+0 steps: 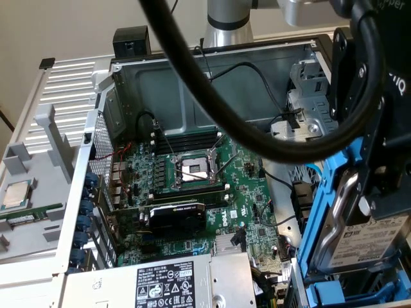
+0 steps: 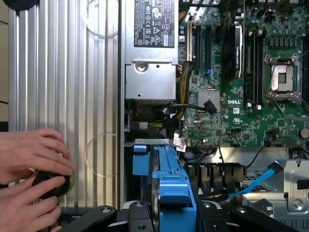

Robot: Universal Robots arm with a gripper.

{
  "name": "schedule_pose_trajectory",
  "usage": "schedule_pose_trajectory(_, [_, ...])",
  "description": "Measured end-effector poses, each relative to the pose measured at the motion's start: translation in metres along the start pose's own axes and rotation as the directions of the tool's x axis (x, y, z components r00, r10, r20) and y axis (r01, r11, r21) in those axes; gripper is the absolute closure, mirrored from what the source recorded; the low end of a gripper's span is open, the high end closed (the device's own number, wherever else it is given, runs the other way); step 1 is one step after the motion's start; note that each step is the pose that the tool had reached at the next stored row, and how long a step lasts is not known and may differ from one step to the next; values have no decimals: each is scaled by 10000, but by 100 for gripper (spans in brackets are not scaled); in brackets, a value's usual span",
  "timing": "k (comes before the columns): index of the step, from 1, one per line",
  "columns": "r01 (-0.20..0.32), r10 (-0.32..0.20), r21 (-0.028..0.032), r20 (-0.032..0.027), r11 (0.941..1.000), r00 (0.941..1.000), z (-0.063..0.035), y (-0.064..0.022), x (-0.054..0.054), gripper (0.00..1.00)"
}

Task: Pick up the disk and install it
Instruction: 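Insert the disk into the insertion slot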

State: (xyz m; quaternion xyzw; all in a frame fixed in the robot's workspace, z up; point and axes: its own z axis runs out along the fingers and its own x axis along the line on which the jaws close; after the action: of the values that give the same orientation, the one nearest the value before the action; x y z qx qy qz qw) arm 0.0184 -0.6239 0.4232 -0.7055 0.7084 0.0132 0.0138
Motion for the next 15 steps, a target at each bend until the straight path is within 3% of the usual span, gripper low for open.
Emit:
schedule_pose_trajectory(2, [0, 0, 0, -3, 10000, 10000, 0, 0, 0, 62])
schedule_pose_trajectory(5, [0, 0, 0, -1, 10000, 10000, 1, 0, 0, 49])
schedule_pose_trajectory(15, [0, 0, -5, 0, 10000, 10000, 1, -48, 0, 49])
